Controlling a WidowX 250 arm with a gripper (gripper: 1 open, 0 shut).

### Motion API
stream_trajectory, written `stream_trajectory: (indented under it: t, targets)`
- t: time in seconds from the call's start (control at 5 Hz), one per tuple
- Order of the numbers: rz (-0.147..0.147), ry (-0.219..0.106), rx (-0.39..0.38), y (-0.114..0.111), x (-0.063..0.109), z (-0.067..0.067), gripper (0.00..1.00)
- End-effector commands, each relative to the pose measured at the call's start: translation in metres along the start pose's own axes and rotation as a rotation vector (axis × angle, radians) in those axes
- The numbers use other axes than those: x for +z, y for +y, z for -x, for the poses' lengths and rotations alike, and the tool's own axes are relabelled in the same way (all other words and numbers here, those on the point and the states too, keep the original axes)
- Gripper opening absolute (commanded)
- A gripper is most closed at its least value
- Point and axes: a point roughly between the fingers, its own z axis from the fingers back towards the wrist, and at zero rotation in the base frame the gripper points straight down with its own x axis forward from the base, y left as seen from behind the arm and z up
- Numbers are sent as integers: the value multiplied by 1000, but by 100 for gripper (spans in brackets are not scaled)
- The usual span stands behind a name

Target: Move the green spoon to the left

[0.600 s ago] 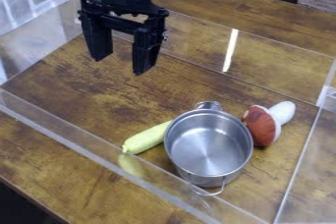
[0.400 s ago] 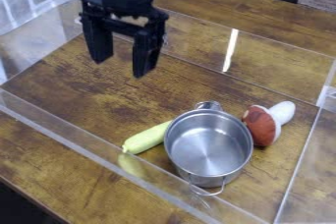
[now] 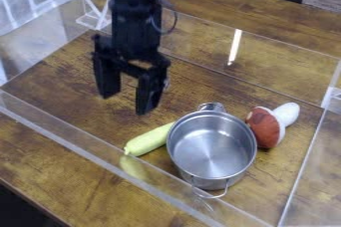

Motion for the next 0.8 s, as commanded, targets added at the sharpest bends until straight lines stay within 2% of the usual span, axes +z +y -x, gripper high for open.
stream_trajectory:
  t: [0.0, 0.6]
  targets:
    - [1, -59, -37, -13, 1, 0, 100]
    - [12, -62, -151, -13, -33, -2, 100]
